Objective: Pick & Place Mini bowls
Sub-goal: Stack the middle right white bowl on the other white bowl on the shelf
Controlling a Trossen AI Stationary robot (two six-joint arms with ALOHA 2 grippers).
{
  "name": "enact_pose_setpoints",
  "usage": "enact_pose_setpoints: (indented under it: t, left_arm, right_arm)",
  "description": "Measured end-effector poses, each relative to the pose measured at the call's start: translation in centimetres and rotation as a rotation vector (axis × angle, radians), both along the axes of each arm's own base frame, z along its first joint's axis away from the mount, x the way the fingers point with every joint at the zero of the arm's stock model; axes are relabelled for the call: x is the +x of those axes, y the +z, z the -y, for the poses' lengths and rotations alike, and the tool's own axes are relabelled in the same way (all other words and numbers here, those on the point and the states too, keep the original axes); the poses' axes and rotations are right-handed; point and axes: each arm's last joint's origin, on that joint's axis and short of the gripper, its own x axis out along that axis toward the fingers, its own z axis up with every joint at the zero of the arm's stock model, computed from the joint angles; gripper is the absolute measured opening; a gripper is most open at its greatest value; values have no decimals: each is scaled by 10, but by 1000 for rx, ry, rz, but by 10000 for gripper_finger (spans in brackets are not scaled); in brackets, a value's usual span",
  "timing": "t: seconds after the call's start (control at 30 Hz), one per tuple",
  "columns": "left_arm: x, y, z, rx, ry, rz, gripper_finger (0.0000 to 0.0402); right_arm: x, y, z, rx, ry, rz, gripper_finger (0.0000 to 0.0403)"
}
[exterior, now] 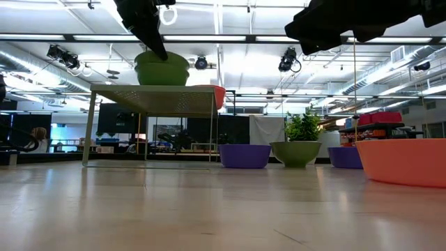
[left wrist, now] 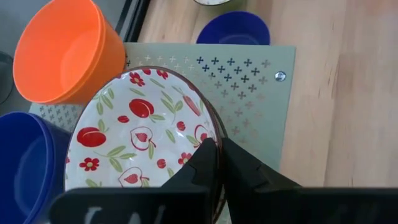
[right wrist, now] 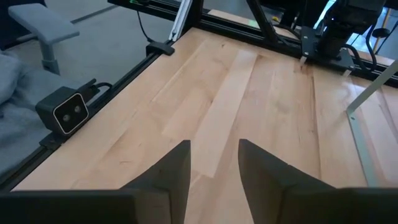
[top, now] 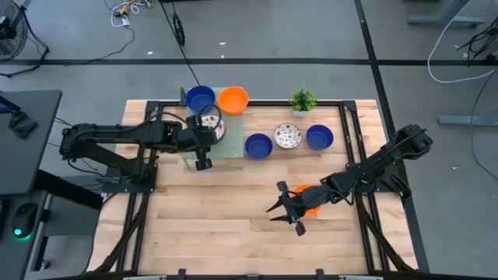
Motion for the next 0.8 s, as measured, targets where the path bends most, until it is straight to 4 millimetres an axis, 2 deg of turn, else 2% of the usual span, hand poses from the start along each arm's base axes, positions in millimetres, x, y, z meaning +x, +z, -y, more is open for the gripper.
enact_pose_setpoints:
  t: [0.47,0.8]
  left_arm:
    - [0,0,0,-5,7,5,31]
    - [3,2,0,-5,12,41,91]
  right_arm:
    - [0,0,0,2,-1,-1,135]
    - [0,0,0,2,-1,-1,135]
